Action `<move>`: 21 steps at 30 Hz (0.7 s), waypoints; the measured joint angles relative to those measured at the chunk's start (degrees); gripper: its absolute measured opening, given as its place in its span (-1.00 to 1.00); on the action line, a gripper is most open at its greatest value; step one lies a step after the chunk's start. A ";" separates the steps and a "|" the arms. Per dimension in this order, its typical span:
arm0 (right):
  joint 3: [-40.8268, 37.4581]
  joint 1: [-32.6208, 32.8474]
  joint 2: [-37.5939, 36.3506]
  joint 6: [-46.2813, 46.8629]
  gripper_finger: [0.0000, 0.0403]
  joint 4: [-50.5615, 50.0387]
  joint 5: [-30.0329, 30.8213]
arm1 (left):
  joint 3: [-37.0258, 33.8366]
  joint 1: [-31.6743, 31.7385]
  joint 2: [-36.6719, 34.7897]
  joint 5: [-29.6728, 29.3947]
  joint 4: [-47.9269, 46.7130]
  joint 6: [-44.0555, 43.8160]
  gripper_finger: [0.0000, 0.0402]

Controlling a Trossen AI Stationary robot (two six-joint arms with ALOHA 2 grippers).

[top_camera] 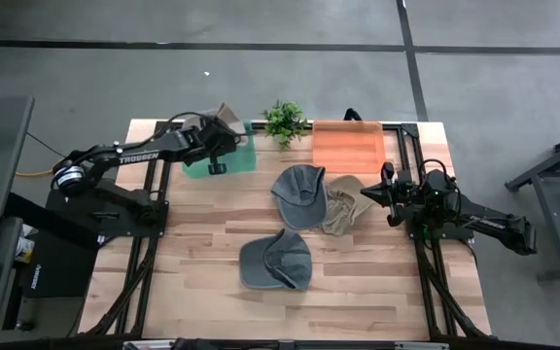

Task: Pick & Place hat
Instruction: Put the left brown cap into the blue bin

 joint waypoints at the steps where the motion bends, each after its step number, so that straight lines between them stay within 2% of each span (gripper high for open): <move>1: 0.01 -0.02 0.02 0.00 -1.00 0.00 -0.01 | -0.32 0.04 0.00 0.51 0.18 -0.74 -1.00; 10: 0.01 0.00 0.00 0.00 -1.00 0.00 -0.03 | -3.68 0.06 0.02 2.21 4.60 -2.38 -1.00; 14: -0.01 0.00 0.02 0.00 -1.00 0.00 -0.05 | -5.19 0.07 0.02 4.91 5.77 -2.40 -1.00; 21: 0.01 0.00 0.02 0.00 -1.00 0.00 -0.05 | -6.03 0.11 1.40 5.31 8.54 -2.34 -1.00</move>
